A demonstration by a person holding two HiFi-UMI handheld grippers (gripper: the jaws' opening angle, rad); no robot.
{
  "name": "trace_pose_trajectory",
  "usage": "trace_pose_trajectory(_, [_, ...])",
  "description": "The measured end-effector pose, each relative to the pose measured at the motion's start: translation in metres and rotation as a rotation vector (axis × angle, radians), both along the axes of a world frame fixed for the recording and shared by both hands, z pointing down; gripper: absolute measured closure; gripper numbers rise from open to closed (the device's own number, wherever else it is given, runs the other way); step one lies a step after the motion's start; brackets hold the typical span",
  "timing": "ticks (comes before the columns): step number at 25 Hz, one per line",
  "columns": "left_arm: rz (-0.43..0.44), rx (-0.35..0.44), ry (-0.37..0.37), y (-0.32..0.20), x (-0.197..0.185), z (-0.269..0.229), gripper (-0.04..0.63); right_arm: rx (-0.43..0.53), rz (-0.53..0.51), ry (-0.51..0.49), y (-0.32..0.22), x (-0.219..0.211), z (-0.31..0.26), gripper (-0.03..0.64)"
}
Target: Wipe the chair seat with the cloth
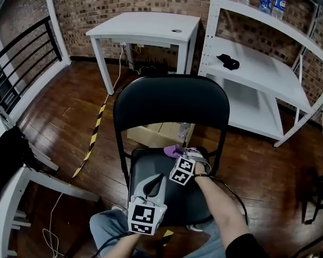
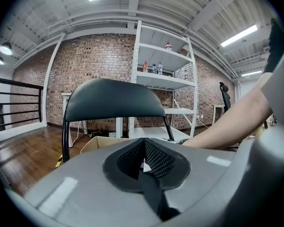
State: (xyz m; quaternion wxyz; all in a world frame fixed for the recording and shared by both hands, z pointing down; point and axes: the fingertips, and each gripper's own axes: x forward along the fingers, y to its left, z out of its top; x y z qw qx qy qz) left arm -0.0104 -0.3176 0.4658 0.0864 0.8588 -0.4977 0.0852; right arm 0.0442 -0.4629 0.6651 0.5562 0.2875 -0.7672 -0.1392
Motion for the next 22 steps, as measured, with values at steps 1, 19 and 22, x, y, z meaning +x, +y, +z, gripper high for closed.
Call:
trace_pose_trajectory(1, [0.002, -0.002, -0.001, 0.0, 0.001, 0.001, 0.59, -0.003, -0.001, -0.002, 0.003, 0.0, 0.001, 0.503])
trace_pose_trajectory(19, [0.024, 0.023, -0.026, 0.042, 0.023, -0.003, 0.59, -0.062, -0.163, -0.039, 0.181, -0.002, -0.003, 0.503])
trace_pose_trajectory(22, [0.025, 0.027, -0.027, 0.048, 0.026, -0.005, 0.589, -0.062, -0.184, -0.047, 0.207, -0.002, -0.003, 0.503])
